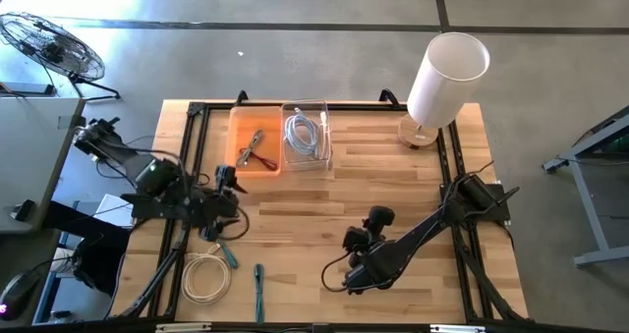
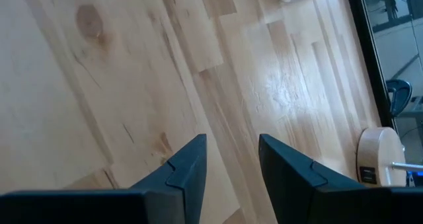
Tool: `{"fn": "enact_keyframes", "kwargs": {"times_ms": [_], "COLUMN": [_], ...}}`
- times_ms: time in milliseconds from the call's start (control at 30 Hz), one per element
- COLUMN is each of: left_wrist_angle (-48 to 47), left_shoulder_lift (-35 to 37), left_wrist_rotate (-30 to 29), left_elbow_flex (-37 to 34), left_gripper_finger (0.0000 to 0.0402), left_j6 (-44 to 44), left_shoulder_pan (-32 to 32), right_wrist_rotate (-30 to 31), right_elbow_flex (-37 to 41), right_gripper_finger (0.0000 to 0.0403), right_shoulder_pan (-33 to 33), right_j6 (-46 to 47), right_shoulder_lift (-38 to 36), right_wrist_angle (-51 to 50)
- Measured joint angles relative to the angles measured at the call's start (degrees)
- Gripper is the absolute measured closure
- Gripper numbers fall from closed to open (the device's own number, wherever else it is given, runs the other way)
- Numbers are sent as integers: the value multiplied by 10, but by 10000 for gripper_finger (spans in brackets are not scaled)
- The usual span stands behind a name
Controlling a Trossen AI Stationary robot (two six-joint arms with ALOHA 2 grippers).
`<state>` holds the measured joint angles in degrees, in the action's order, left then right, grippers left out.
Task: Pick & Place USB Port
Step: Put the bottom blue and black charger cable into the orange bin
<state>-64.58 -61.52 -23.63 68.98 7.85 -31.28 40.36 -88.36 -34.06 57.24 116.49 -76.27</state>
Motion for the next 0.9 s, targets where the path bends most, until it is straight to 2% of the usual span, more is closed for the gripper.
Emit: {"fn": "enact_keyframes", "kwargs": {"times_ms": [167,367,500,700,900], "left_wrist_angle": [33,88,120,111,109], "left_shoulder_lift": [0,-4,-5,-5,-20], "left_wrist_rotate": [5,9,-18,-52,-31], "left_elbow_flex": [-35,-46,-47,-47,-47], "left_gripper_finger": [54,54,54,54,54], "left_j6": [46,44,42,40,30], "left_shoulder_pan": [-38,-36,-36,-36,-36], "right_wrist_rotate": [-13,-19,-38,-51,-57], "right_elbow_flex": [0,0,0,0,0], "right_gripper_finger": [273,273,273,273,273], "right_shoulder_pan": [0,0,0,-1,-1], "right_j6": [-22,-22,-23,-22,-23], "right_shoulder_lift": [0,0,0,0,0], "right_wrist_angle": [11,10,14,28,29]}}
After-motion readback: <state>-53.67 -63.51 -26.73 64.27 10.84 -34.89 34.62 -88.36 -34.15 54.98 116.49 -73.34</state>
